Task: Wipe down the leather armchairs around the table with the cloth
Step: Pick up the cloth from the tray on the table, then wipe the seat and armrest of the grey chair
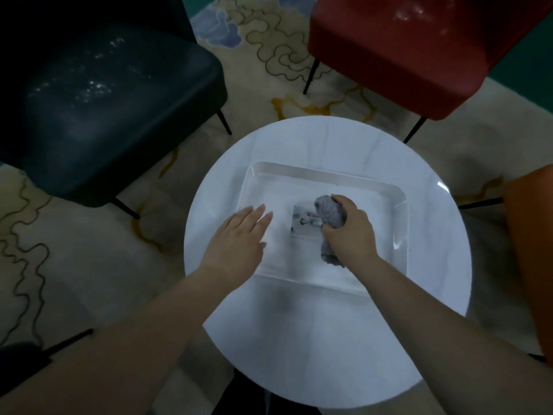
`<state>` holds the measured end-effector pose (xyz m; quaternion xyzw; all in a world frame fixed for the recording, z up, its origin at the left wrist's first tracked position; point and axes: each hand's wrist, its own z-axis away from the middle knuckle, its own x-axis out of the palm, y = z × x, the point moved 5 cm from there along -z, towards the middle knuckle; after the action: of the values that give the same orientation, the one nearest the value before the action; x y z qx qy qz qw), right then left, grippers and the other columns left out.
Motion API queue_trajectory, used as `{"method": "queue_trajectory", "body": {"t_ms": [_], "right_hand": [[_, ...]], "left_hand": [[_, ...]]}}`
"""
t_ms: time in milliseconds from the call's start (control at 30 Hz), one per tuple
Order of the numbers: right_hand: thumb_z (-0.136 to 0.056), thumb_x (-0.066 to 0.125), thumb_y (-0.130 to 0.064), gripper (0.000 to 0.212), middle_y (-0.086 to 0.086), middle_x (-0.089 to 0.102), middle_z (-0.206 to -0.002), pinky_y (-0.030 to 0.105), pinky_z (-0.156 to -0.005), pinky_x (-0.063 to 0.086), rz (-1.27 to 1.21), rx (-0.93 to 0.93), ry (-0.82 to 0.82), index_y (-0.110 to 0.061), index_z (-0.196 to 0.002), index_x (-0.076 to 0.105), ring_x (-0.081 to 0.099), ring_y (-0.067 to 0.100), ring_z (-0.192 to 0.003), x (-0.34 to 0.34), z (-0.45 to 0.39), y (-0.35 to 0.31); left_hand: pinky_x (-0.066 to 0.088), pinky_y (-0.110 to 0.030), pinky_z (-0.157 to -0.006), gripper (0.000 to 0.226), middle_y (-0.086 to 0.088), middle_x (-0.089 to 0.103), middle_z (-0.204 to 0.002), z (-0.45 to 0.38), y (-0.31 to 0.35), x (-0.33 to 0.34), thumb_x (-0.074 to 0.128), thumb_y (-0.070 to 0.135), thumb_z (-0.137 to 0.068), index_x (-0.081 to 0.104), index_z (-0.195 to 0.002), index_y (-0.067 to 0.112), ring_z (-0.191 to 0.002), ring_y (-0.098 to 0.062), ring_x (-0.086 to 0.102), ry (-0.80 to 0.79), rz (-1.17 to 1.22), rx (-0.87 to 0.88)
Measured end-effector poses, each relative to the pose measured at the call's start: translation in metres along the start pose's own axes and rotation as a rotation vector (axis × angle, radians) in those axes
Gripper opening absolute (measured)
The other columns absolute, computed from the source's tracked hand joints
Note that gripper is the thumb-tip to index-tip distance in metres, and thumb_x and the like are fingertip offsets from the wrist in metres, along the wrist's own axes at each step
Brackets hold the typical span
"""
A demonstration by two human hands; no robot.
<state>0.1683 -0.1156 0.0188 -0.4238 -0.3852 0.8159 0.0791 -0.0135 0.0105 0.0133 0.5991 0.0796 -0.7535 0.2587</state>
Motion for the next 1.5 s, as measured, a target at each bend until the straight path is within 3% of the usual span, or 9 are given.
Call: {"method": "queue_trajectory", "body": {"t_ms": [167, 267, 400, 567, 667, 800, 1100, 1233, 1500], "right_hand": [[-0.08, 0.059, -0.014, 0.058, 0.005, 0.048, -0.115, 0.023, -0.047, 0.05, -0.023, -0.057, -0.093, -0.041, -0.129, 0.044, 0.06, 0.023, -0.085, -0.01, 0.033, -0.038], [-0.081, 0.062, -0.018, 0.056, 0.006, 0.05, -0.118, 0.041, -0.072, 0.057, 0.018, -0.138, -0.196, -0.04, -0.129, 0.045, 0.061, 0.025, -0.088, 0.004, 0.057, -0.068], [-0.083, 0.066, -0.02, 0.051, 0.008, 0.052, -0.121, 0.042, -0.089, 0.052, 0.092, -0.299, -0.318, -0.033, -0.129, 0.05, 0.058, 0.023, -0.099, 0.042, 0.094, -0.117], [-0.083, 0.069, -0.03, 0.047, 0.011, 0.055, -0.116, 0.037, -0.082, 0.055, 0.135, -0.459, -0.533, -0.034, -0.127, 0.051, 0.063, 0.021, -0.089, 0.11, 0.156, -0.174], [-0.082, 0.069, -0.039, 0.048, 0.007, 0.052, -0.118, 0.033, -0.091, 0.05, 0.164, -0.542, -0.595, -0.032, -0.127, 0.053, 0.059, 0.018, -0.099, 0.15, 0.193, -0.206], [-0.086, 0.064, -0.043, 0.047, 0.006, 0.05, -0.126, 0.037, -0.097, 0.047, 0.25, -0.657, -0.711, -0.032, -0.129, 0.052, 0.055, 0.018, -0.107, 0.212, 0.244, -0.243], [-0.087, 0.062, -0.041, 0.042, 0.0, 0.047, -0.118, 0.028, -0.087, 0.047, 0.354, -0.857, -0.998, -0.038, -0.127, 0.05, 0.054, 0.013, -0.1, 0.345, 0.378, -0.297], [-0.088, 0.063, -0.038, 0.041, -0.004, 0.041, -0.114, 0.02, -0.08, 0.039, 0.404, -0.902, -1.121, -0.043, -0.126, 0.049, 0.048, 0.006, -0.093, 0.397, 0.427, -0.306], [-0.084, 0.066, -0.037, 0.043, -0.006, 0.04, -0.117, 0.021, -0.087, 0.036, 0.539, -1.042, -1.359, -0.046, -0.123, 0.051, 0.047, 0.007, -0.102, 0.506, 0.485, -0.31]], "left_hand": [[0.022, -0.033, -0.117, 0.054, 0.002, 0.026, -0.156, 0.07, -0.019, -0.025, 0.042, 0.03, -0.099, 0.026, -0.15, 0.021, -0.143, -0.017, 0.023, 0.043, 0.114, -0.132], [0.025, -0.033, -0.115, 0.054, 0.004, 0.024, -0.157, 0.119, -0.038, -0.029, 0.041, 0.031, -0.099, 0.026, -0.151, 0.022, -0.142, -0.016, 0.022, 0.027, 0.153, -0.294], [0.031, -0.032, -0.106, 0.05, 0.005, 0.031, -0.154, 0.194, -0.059, -0.037, 0.038, 0.024, -0.099, 0.031, -0.149, 0.023, -0.138, -0.017, 0.029, 0.083, 0.28, -0.517], [0.034, -0.032, -0.103, 0.05, 0.002, 0.046, -0.142, 0.298, -0.088, -0.026, 0.039, 0.028, -0.098, 0.032, -0.148, 0.021, -0.128, -0.02, 0.04, 0.102, 0.322, -0.764], [0.036, -0.032, -0.099, 0.049, 0.0, 0.051, -0.137, 0.36, -0.104, -0.014, 0.041, 0.033, -0.098, 0.035, -0.146, 0.022, -0.124, -0.021, 0.044, 0.113, 0.352, -0.893], [0.039, -0.034, -0.098, 0.05, 0.002, 0.05, -0.138, 0.443, -0.129, 0.004, 0.04, 0.036, -0.098, 0.035, -0.146, 0.025, -0.126, -0.02, 0.043, 0.14, 0.422, -1.062], [0.038, -0.034, -0.101, 0.052, -0.001, 0.052, -0.138, 0.628, -0.173, 0.042, 0.041, 0.041, -0.097, 0.037, -0.145, 0.024, -0.125, -0.022, 0.045, 0.206, 0.471, -1.435], [0.035, -0.036, -0.106, 0.053, 0.0, 0.049, -0.141, 0.674, -0.173, 0.066, 0.041, 0.045, -0.096, 0.039, -0.144, 0.023, -0.129, -0.022, 0.041, 0.246, 0.506, -1.608], [0.024, -0.04, -0.112, 0.061, 0.001, 0.037, -0.151, 0.713, -0.156, 0.127, 0.035, 0.057, -0.094, 0.035, -0.146, 0.025, -0.136, -0.021, 0.033, 0.25, 0.687, -2.004]]}}
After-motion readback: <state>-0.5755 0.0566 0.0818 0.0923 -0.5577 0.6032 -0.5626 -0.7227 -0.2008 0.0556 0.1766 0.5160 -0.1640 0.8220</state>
